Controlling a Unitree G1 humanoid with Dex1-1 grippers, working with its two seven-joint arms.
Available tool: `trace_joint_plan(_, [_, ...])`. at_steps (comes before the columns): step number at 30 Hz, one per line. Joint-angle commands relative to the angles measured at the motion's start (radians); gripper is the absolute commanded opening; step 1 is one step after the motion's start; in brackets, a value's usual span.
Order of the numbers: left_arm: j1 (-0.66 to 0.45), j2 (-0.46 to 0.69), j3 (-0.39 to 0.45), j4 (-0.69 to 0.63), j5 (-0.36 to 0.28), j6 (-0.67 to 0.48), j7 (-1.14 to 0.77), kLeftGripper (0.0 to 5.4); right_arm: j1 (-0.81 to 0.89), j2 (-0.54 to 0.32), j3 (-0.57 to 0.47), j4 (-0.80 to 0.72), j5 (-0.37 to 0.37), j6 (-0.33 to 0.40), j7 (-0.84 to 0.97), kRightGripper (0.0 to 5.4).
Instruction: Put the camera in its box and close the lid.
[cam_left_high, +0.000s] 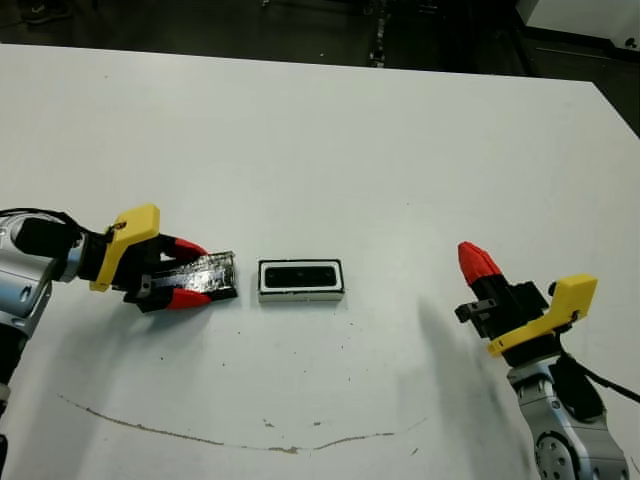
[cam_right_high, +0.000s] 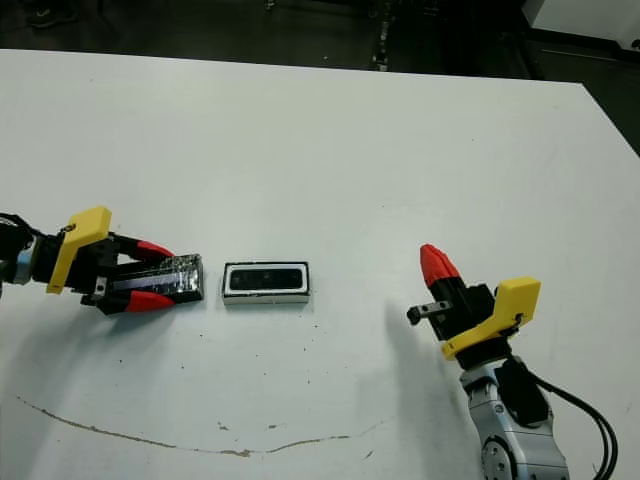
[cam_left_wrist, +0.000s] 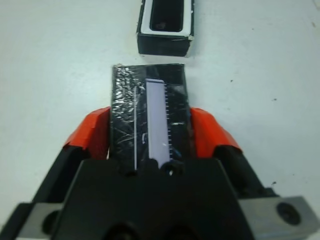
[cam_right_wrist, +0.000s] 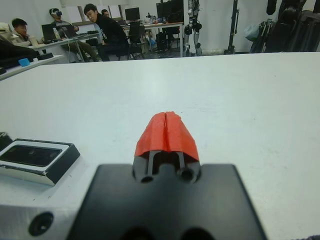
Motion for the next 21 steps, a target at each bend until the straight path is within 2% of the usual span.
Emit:
trace_joint_plan(1, [0.003, 0.006, -0.013, 0.024, 0.01, 0.021, -0.011, 3.16, 0.007, -0.013, -0.008, 0.01, 0.0, 0.001, 0.005, 0.0])
trace_joint_plan(6, [0.012, -0.002, 0.0, 0.026, 0.006, 0.012, 0.014, 3.16, 0.008, -0.012, -0.006, 0.003, 0.001, 0.019, -0.005, 0.0])
trace_joint_plan(12, [0.052, -0.053, 0.076, 0.026, -0.061, 0.051, 0.109, 3.16, 0.008, -0.01, 0.0, 0.005, 0.0, 0.018, -0.005, 0.0])
trace_joint_plan(16, [0.08, -0.077, 0.116, -0.021, -0.096, 0.086, 0.18, 3.16, 0.01, -0.007, 0.004, 0.005, -0.008, 0.014, -0.011, 0.0])
trace_joint_plan(21, [0.044, -0.093, 0.117, -0.024, -0.136, 0.106, 0.15, 3.16, 0.01, -0.006, 0.007, 0.006, -0.004, 0.012, -0.006, 0.0])
